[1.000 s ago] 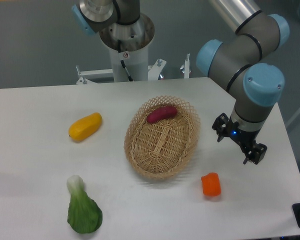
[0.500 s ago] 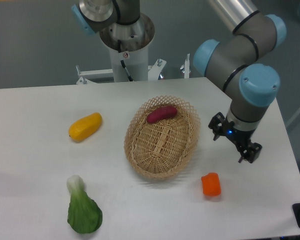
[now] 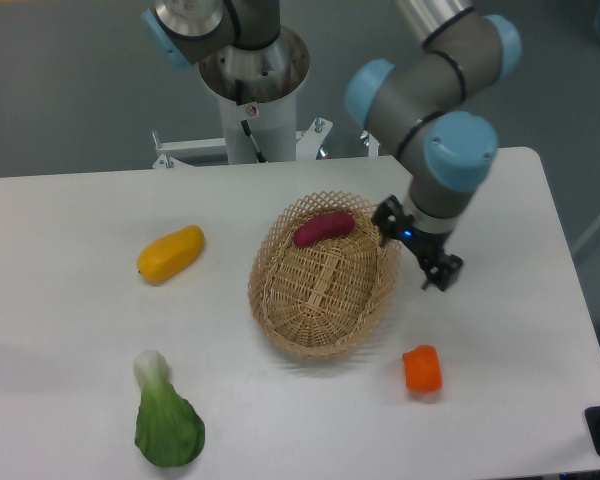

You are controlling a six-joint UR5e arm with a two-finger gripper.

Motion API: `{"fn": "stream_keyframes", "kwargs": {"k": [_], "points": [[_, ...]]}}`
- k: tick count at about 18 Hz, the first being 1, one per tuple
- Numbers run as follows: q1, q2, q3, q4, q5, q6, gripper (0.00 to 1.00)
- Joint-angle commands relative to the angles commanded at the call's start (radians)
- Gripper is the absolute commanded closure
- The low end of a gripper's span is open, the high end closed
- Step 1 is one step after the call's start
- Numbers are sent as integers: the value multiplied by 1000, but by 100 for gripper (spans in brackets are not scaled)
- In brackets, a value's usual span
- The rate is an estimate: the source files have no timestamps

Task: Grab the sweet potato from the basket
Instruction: 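Move the gripper over the basket and lower it onto the sweet potato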

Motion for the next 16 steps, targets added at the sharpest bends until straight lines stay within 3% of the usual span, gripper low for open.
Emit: {"fn": "stream_keyframes", "kwargs": {"k": [7,16], "points": [[-31,55,-120,5,5,9,0],[-72,57,-180,8,11,3,0]]}}
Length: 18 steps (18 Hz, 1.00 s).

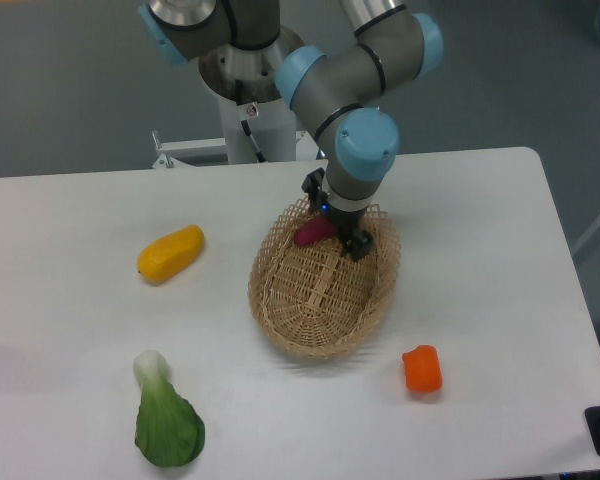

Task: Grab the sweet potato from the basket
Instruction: 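Move the gripper over the basket and lower it onto the sweet potato, then close the gripper around the purple sweet potato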

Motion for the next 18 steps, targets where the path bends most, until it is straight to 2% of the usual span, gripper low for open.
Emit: {"fn": "stream_keyframes", "kwargs": {"k": [3,5,10,14,18], "points": [[-9,-8,-9,3,-2,2,0],[-11,-14,-23,24,-2,0,0],[-11,-29,-75,138,0,3,0],[-11,-32,-78,141,2,3,0],[-11,-32,-84,143,3,3,12]]}}
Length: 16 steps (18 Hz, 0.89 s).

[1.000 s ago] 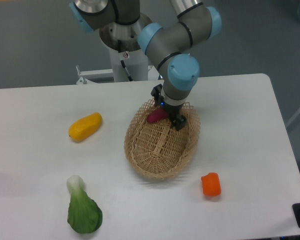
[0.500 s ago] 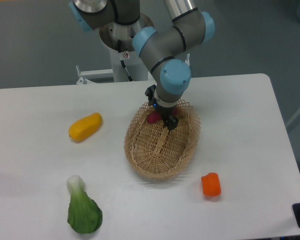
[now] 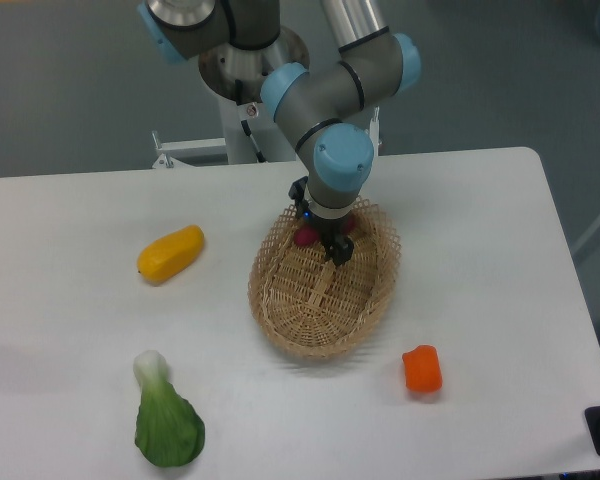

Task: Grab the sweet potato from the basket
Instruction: 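Close the gripper around the purple sweet potato, then lift the sweet potato out of the basket and carry it beside the basket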

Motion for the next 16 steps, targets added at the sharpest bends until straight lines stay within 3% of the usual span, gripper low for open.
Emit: {"fn": "stream_keyframes", "kwargs": {"k": [6,14,16], "points": [[0,2,-5,0,26,2,35],[2,3,12,-3,29,3,76],[5,5,31,-14,26,3,79]]}}
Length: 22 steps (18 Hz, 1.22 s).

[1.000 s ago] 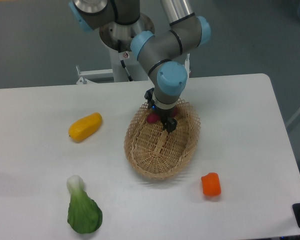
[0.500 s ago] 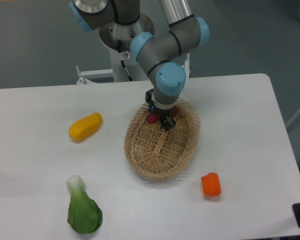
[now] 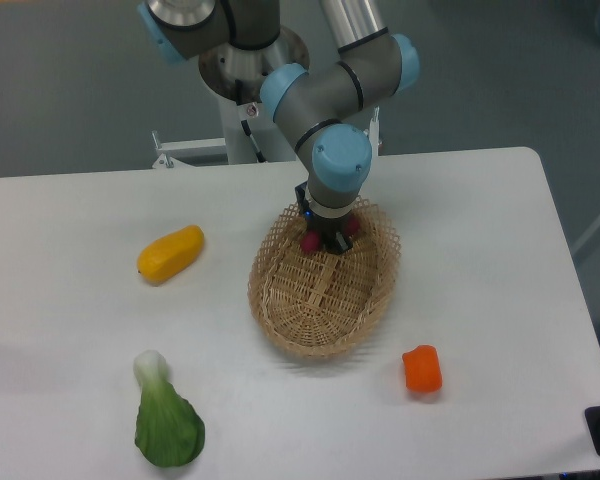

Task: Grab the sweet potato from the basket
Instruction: 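Lift the sweet potato out of the basket and carry it beside the basket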

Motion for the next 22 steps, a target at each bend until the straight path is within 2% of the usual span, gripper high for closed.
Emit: {"fn": "stream_keyframes", "kwargs": {"k": [5,9,16,22], "points": [[-2,6,71,-74,-3,-8,79],[-3,2,172,-149,-14,-28,79],[-8,-37,330,-152,-12,-138,78],[3,-113,479,-153,-12,-230,83]]}}
